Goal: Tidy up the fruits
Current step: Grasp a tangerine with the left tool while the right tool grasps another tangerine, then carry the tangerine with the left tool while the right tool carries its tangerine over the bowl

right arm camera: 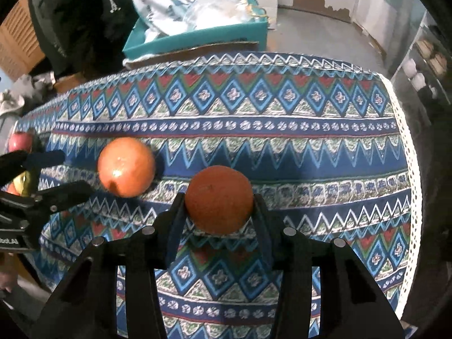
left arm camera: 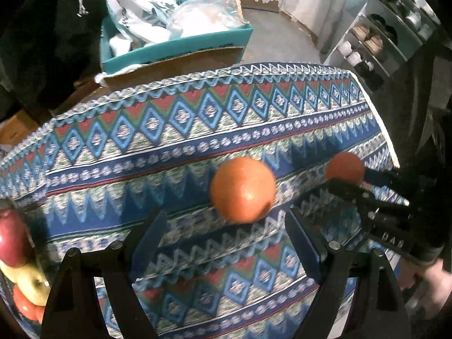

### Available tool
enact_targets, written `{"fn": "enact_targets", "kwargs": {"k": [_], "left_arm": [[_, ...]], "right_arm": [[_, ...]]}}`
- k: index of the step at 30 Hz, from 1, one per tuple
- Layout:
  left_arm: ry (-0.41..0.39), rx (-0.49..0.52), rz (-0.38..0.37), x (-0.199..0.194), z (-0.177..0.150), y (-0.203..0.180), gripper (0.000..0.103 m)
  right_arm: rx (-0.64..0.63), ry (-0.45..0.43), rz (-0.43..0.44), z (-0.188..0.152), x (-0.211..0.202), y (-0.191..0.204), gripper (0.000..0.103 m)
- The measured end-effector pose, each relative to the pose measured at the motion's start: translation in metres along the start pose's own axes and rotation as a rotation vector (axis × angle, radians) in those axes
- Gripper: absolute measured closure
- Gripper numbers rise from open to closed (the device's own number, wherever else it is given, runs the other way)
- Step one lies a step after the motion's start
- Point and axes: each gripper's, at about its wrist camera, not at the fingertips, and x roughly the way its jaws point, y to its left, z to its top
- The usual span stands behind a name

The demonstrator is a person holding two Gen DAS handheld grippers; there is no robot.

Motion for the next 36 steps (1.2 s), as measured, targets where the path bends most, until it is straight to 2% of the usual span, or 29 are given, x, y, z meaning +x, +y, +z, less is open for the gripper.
{"fn": "enact_targets", "kwargs": {"k": [7,17,21,22,23,24,30,36], "left_arm": [[0.026,-0.006,-0.008,0.023,0.016,-0.014,0.016],[0.111,-0.004,0.000,0.061,0.017,-0.018,0.016],[0.094,0.014,0.023,0.066,0.016,-0.019,0.018],[0.093,0.020,0.026,0.066,0.016,-0.020,0.022],[0.092,0.031,0.034,0.066,0.015,-0.021,0.034],[0.093,0.042,0.038,0.067,0.016,-0.023,0.036],[0.050,0.084,0.070,0.061,0.006,-0.027,0.037],[0.037,0.069,0.043,0.044,-0.001,-0.020,0.037]], "right_arm": [[-0.005,-0.006,-0.016,0.002,0.000,-0.010,0.058],[0.012,-0.004,0.004,0.006,0.000,-0.019,0.058],[0.010,-0.001,0.007,0.007,0.003,-0.018,0.058],[0.009,-0.003,0.006,0.007,0.003,-0.017,0.058],[0.007,-0.004,0.006,0.007,0.003,-0.016,0.058],[0.002,-0.005,0.006,0.007,0.003,-0.014,0.058],[-0.004,-0.011,-0.008,0.008,-0.001,-0.009,0.058],[-0.022,-0.042,-0.014,0.012,-0.016,-0.001,0.058]]}}
